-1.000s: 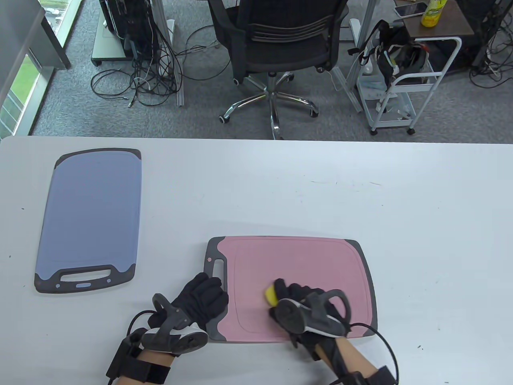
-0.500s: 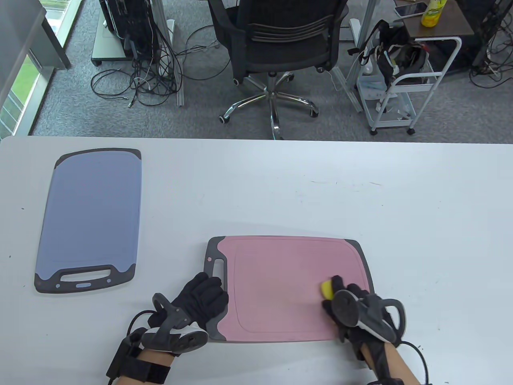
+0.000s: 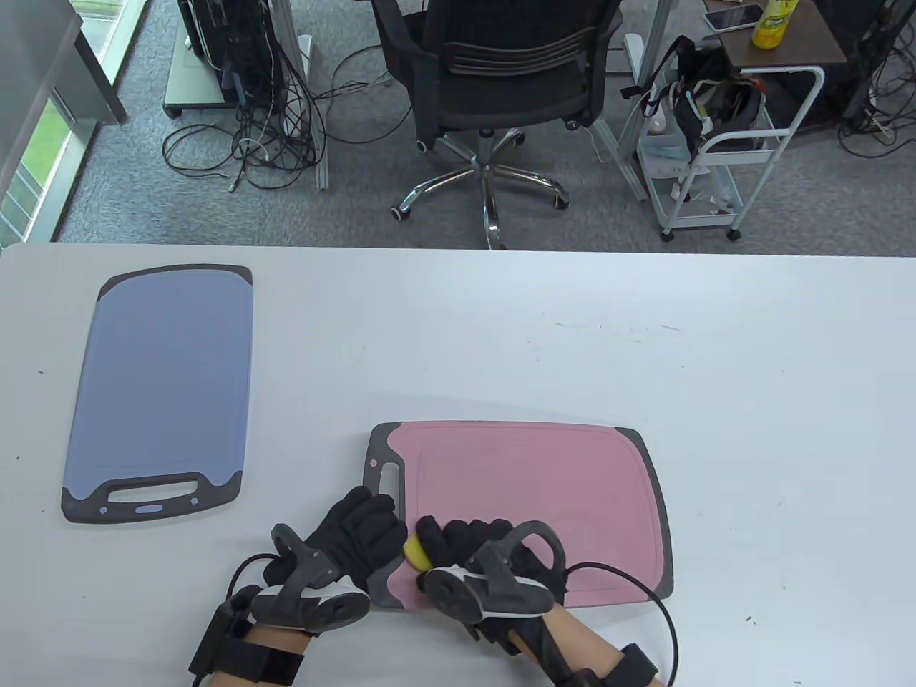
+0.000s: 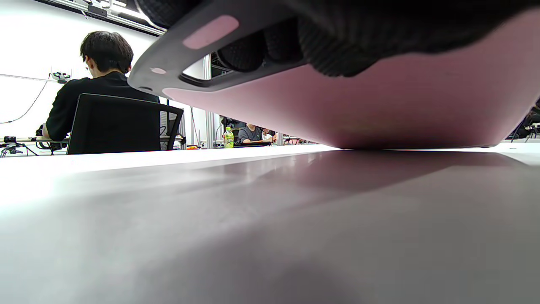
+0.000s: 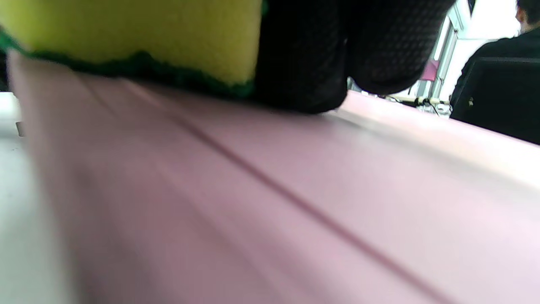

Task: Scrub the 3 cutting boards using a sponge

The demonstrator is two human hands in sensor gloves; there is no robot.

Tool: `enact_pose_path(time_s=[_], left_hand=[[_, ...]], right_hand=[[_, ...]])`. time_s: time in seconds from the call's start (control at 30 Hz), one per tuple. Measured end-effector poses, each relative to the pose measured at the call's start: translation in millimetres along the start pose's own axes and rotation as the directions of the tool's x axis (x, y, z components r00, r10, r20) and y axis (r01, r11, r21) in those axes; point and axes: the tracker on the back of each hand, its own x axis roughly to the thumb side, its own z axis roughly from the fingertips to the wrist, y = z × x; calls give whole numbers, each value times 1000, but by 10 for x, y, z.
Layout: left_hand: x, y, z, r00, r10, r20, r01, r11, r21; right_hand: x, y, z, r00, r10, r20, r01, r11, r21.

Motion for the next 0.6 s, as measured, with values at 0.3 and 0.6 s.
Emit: enact_pose_path(time_s=[0.3, 0.6], left_hand=[[0, -9, -18, 1000, -8, -5, 8, 1000, -24], [-6, -6, -18, 1000, -1, -6, 1, 1000, -18]], right_hand=[[-1574, 411, 1076, 852, -34, -522, 97, 991, 94], [-1484, 374, 943, 877, -20, -479, 72, 993, 91]])
